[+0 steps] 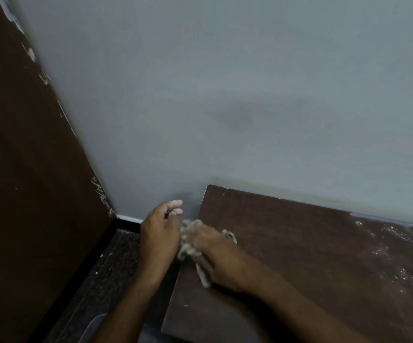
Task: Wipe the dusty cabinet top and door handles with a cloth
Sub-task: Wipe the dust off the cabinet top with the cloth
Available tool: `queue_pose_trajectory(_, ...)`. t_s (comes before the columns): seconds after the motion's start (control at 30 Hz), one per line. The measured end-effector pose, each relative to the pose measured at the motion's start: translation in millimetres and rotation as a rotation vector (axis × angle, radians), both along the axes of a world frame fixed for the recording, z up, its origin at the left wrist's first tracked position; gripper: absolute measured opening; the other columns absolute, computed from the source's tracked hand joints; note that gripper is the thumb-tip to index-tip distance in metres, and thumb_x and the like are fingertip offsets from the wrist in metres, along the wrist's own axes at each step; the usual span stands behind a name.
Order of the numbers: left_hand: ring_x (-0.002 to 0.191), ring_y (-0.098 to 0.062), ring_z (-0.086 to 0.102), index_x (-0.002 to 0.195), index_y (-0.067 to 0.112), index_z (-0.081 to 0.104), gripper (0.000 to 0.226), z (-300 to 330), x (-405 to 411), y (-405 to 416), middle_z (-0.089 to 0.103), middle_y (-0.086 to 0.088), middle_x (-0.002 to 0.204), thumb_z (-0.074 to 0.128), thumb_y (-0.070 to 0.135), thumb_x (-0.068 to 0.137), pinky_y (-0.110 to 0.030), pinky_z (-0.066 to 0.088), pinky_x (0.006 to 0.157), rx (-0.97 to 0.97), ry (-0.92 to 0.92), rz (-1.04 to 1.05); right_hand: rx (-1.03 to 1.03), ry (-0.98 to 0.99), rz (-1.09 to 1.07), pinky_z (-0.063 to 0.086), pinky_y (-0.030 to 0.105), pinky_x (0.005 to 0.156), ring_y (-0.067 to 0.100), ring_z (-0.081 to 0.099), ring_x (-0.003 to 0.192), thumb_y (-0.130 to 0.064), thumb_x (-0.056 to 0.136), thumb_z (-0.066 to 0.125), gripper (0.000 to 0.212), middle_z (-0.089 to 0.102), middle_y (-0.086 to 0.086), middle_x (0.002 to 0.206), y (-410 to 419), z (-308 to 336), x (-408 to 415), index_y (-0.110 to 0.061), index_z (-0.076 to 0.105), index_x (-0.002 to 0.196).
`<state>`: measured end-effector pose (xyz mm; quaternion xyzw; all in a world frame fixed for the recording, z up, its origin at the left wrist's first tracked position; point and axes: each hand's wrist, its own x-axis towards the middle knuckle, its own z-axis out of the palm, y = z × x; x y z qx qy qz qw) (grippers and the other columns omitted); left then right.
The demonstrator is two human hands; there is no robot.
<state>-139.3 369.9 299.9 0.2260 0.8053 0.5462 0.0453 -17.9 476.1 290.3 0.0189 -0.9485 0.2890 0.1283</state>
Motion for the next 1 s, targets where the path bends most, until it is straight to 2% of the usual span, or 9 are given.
queue_pose_trajectory(0.13,0.095,0.005,0.065,0.104,0.024,0.073,0.032,-2.9,7.4,0.0,0.072,0.01,0.104,0.054,0.002,0.092,-0.013,0.052,0.082,0.01,0.019,-0.093,-0.014,-0.006,0.058,0.026,0.021,0.117,0.0,0.038,0.136,-0.016,0.098,0.055,0.03,0.05,-0.005,0.144,12.3,-10.3,4.1,-0.027,0.06,0.126)
queue_pose_trajectory(0.23,0.108,-0.003,0.059,0.112,0.021,0.072,0.031,-6.0,10.4,-0.9,0.064,0.009,0.116,0.057,0.002,0.092,-0.004,0.043,0.085,-0.048,0.104,-0.1,0.052,-0.036,-0.123,0.027,0.042,0.119,0.004,0.029,0.145,-0.035,0.1,0.047,0.037,0.038,-0.011,0.154,67.2,-27.0,-30.4,-0.038,0.048,0.136)
queue_pose_trajectory(0.3,0.115,-0.006,0.055,0.118,0.018,0.07,0.034,-7.4,10.3,-3.3,0.061,0.006,0.124,0.058,0.001,0.091,0.005,0.034,0.082,-0.045,0.154,-0.088,0.104,-0.059,-0.253,0.026,0.045,0.12,0.017,0.031,0.147,-0.029,0.099,0.052,0.048,0.037,0.001,0.157,101.8,-31.1,-48.6,-0.024,0.044,0.146)
queue_pose_trajectory(0.37,0.114,-0.003,0.055,0.122,0.02,0.069,0.034,-6.7,9.8,-6.2,0.062,0.008,0.125,0.057,0.004,0.094,-0.002,0.037,0.088,-0.048,0.131,-0.119,0.142,-0.066,-0.324,0.027,0.041,0.12,0.028,0.036,0.144,-0.019,0.097,0.057,0.052,0.04,0.01,0.154,117.3,-30.6,-58.7,-0.012,0.043,0.147)
queue_pose_trajectory(0.5,0.111,-0.007,0.057,0.124,0.019,0.067,0.03,-5.5,10.0,-9.1,0.063,0.008,0.122,0.055,0.01,0.098,-0.029,0.049,0.095,-0.028,0.078,-0.121,0.083,-0.034,-0.323,0.019,0.033,0.121,0.027,0.036,0.144,-0.017,0.1,0.054,0.043,0.044,0.012,0.152,82.8,-18.2,-47.8,-0.012,0.05,0.142)
queue_pose_trajectory(0.57,0.111,-0.008,0.057,0.125,0.017,0.066,0.03,-6.2,9.2,-4.4,0.063,0.005,0.123,0.053,0.013,0.099,-0.028,0.048,0.096,-0.04,0.076,-0.13,0.063,-0.022,-0.235,0.023,0.032,0.119,0.016,0.037,0.143,-0.026,0.104,0.047,0.033,0.047,0.003,0.15,53.5,-12.2,-24.4,-0.024,0.055,0.135)
queue_pose_trajectory(0.7,0.115,-0.012,0.057,0.129,0.015,0.064,0.032,-7.3,9.8,6.6,0.061,0.001,0.127,0.055,0.013,0.098,-0.027,0.045,0.1,-0.104,0.091,-0.194,0.064,-0.04,-0.116,0.014,0.014,0.118,0.008,0.033,0.143,-0.026,0.103,0.05,0.04,0.044,-0.002,0.152,39.8,-9.4,4.6,-0.018,0.05,0.142)
queue_pose_trajectory(0.83,0.122,-0.014,0.055,0.132,0.014,0.062,0.035,-6.5,10.8,9.1,0.06,0.001,0.131,0.057,0.015,0.097,-0.031,0.044,0.104,-0.118,0.104,-0.215,0.092,-0.11,-0.337,0.023,0.035,0.122,0.025,0.035,0.144,-0.022,0.093,0.052,0.052,0.042,0.01,0.153,76.4,-8.6,-28.5,-0.014,0.045,0.144)
queue_pose_trajectory(1.0,0.122,-0.018,0.055,0.133,0.012,0.06,0.037,-11.3,8.7,13.9,0.061,-0.004,0.132,0.058,0.015,0.097,-0.033,0.044,0.104,-0.154,0.132,-0.207,0.131,-0.119,-0.427,0.013,0.034,0.121,0.035,0.029,0.145,-0.011,0.093,0.055,0.057,0.036,0.021,0.154,66.8,-9.9,-62.8,0.001,0.038,0.146)
